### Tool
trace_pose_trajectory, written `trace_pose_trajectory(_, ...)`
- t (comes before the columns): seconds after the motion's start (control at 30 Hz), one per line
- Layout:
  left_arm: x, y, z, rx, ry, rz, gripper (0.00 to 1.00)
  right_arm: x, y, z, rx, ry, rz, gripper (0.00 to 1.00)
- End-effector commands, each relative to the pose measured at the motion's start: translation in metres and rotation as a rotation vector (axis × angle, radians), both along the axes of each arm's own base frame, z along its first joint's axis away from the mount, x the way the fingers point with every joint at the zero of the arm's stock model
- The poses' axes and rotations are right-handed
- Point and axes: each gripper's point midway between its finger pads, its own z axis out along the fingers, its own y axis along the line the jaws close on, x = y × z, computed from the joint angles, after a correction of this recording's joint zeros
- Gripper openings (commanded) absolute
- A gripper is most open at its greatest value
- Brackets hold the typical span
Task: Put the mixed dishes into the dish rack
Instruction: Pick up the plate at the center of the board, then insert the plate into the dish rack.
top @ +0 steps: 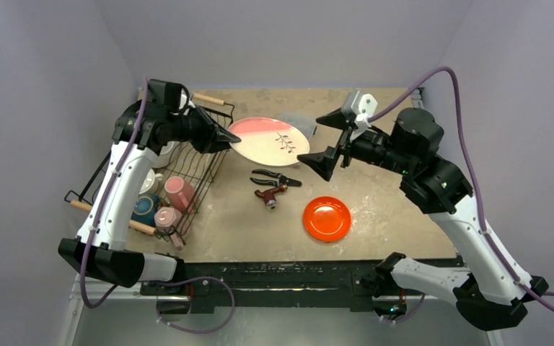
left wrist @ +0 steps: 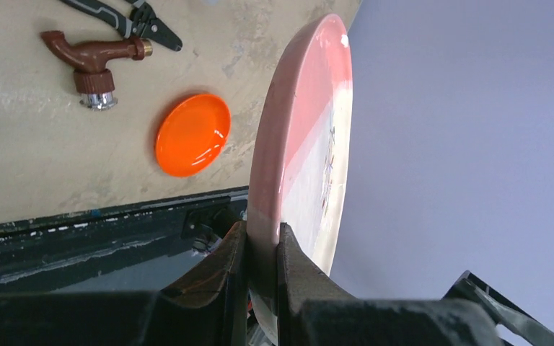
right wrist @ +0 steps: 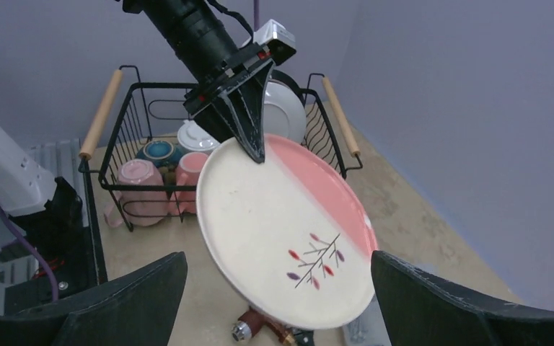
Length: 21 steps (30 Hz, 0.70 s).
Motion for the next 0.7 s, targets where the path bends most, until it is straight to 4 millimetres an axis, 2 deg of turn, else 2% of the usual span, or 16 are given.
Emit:
trace_pose_trajectory(0.0, -0.020, -0.006, 0.033, -0.143, 0.004, -0.004, 0.00, 0.012, 0.026, -0.013, -0.191, -0.144, 0.077, 0.99)
trace_pose_trajectory(0.1, -0.023, -0.006, 0.033, -0.168, 0.036, 0.019, 0.00, 0.016, 0.044, -0.021, -0.246, -0.212, 0.039, 0.99)
trace_pose_trajectory(0.17, -0.023, -0.006, 0.035, -0.175, 0.041, 0.029, 0.00, 0.008, 0.060, -0.027, -0.294, -0.275, 0.047, 0.99)
trace_pose_trajectory(0.3, -0.028, 0.000, 0.031, -0.144, 0.075, 0.060, 0.00, 0.004, 0.073, -0.034, -0.357, -0.366, 0.063, 0.90)
trace_pose_trajectory(0.37, -0.031, 0.001, 0.029, -0.146, 0.098, 0.076, 0.00, 0.000, 0.076, -0.045, -0.413, -0.406, 0.101, 0.85)
trace_pose_trajectory(0.47, -0.032, 0.000, 0.026, -0.166, 0.132, 0.094, 0.00, -0.002, 0.079, -0.061, -0.478, -0.432, 0.113, 0.83)
trace_pose_trajectory(0.67, -0.036, -0.002, 0.038, -0.197, 0.139, 0.102, 0.00, 0.039, 0.066, -0.076, -0.581, -0.509, -0.152, 0.72)
